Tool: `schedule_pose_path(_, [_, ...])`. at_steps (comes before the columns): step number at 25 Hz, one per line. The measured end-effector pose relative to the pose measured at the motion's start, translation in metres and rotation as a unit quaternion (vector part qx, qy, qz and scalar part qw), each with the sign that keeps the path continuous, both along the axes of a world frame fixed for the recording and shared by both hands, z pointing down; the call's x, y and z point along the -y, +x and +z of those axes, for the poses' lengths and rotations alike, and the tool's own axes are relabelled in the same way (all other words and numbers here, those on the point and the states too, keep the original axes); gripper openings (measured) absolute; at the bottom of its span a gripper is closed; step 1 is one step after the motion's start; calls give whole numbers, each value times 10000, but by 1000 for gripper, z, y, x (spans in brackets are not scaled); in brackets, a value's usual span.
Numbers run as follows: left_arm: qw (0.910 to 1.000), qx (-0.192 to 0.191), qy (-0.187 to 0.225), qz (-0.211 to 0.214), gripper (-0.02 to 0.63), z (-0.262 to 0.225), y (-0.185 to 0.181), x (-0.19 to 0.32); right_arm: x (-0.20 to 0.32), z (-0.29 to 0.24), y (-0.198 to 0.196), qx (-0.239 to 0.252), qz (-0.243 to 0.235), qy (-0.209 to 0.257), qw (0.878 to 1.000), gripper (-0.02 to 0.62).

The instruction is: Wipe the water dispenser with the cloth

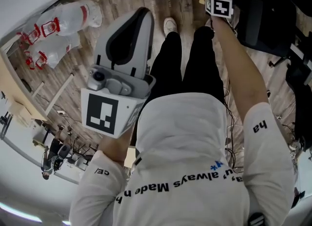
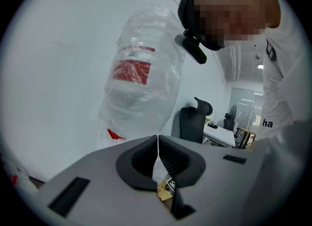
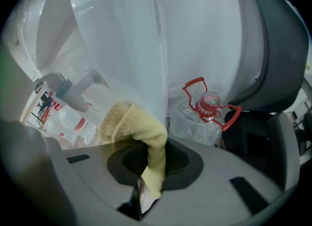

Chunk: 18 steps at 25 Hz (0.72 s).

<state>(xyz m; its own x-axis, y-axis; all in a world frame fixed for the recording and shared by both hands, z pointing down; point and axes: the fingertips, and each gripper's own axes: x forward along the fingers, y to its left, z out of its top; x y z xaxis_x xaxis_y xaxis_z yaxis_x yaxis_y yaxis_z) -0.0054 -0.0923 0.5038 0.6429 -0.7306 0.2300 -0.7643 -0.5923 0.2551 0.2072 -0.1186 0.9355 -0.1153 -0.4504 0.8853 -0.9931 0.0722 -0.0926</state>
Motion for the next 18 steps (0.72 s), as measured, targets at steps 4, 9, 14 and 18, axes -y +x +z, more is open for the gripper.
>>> schedule_pose_path(4, [10000,24,-52,21,26,11,3,-2,-1,16,3,4,16,-53,10000,58])
schedule_pose_path(9, [9999,102,-104,58,26,24,-1,-7,-1,34,2,13,43,-83,10000,58])
schedule_pose_path(14, [9999,72,-150,8,26,35,-2,-7,2,51,4,13,36,-135,9999,58])
schedule_pose_path(18, [9997,82,-210,-26,26,44,-3,-8,2,63,5,-19,15,-183,9998,58])
